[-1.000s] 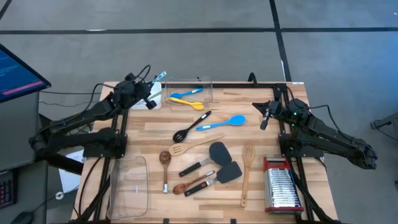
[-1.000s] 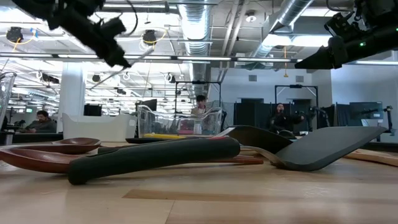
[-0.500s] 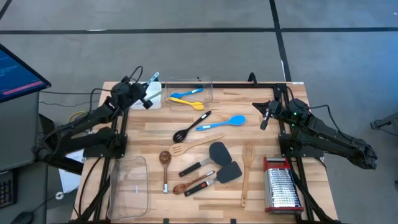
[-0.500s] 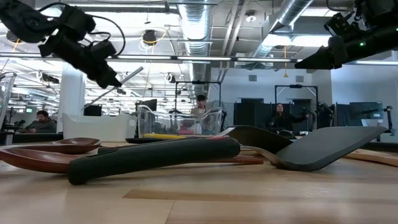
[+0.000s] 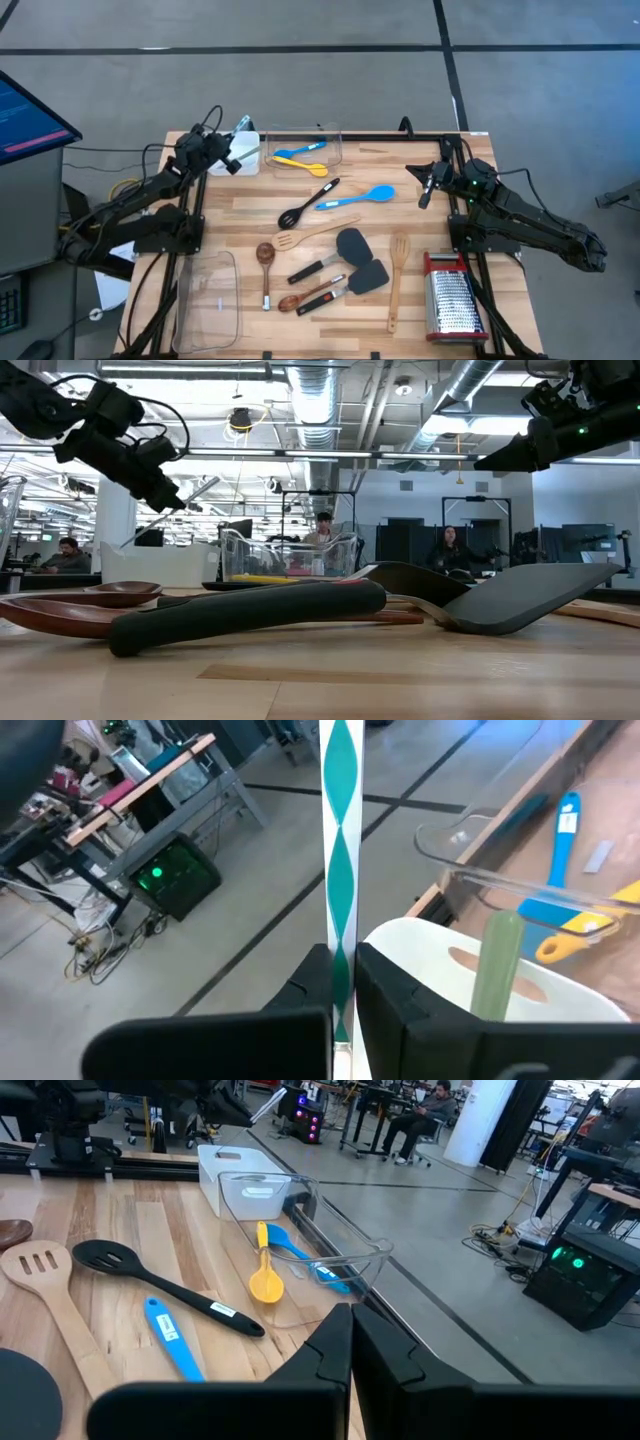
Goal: Pick & Place Kitchen Items
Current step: Put the white blue table knife into the white bin
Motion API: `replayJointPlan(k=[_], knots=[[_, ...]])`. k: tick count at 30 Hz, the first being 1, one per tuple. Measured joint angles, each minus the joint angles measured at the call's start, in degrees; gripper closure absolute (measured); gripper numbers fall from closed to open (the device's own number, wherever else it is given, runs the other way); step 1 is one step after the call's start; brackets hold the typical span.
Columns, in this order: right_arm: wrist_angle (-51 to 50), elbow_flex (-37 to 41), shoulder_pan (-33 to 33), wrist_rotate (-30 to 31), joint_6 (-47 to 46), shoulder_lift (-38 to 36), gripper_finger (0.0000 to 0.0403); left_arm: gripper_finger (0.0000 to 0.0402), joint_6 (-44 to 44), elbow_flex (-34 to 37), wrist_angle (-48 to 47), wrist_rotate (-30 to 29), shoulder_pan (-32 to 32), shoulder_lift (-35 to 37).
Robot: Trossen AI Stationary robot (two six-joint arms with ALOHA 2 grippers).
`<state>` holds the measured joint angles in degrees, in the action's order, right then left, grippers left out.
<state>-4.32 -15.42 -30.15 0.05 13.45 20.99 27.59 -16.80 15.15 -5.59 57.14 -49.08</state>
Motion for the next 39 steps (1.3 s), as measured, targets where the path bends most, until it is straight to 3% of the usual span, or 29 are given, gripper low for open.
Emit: replayJointPlan(k=[10, 19, 34, 39], knots=[[0.0, 0.0, 0.0, 0.0, 0.0, 0.0, 0.0401, 0.0396, -1.1, 0.0, 9.1, 2.6, -0.1, -11.7], [0.0, 0.0, 0.0, 0.0, 0.4, 0.0, 0.0401, 0.0395, -1.1, 0.0, 9.6, 0.9, -0.1, -18.9], [0.0, 0.0, 0.0, 0.0, 0.5, 0.0, 0.0401, 0.0394, -1.1, 0.0, 9.9, 0.9, -0.1, -20.5], [0.0, 0.0, 0.0, 0.0, 0.5, 0.0, 0.0401, 0.0377, -1.5, 0.0, 9.9, 0.9, -0.1, -20.5]])
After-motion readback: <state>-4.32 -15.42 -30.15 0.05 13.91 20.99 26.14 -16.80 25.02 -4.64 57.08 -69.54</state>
